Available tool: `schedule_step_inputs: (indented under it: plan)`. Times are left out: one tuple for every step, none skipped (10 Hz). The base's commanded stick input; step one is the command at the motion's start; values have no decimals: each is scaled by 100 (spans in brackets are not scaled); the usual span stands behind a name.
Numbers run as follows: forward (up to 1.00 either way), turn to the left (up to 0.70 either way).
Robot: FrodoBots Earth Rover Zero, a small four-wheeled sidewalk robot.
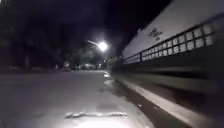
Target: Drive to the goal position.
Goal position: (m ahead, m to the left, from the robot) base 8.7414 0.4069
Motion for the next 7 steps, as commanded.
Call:
schedule_step_inputs:
  plan:
    - [70,0]
    - [70,0]
    - [70,0]
    - [70,0]
    - [70,0]
    - [70,0]
    - [70,0]
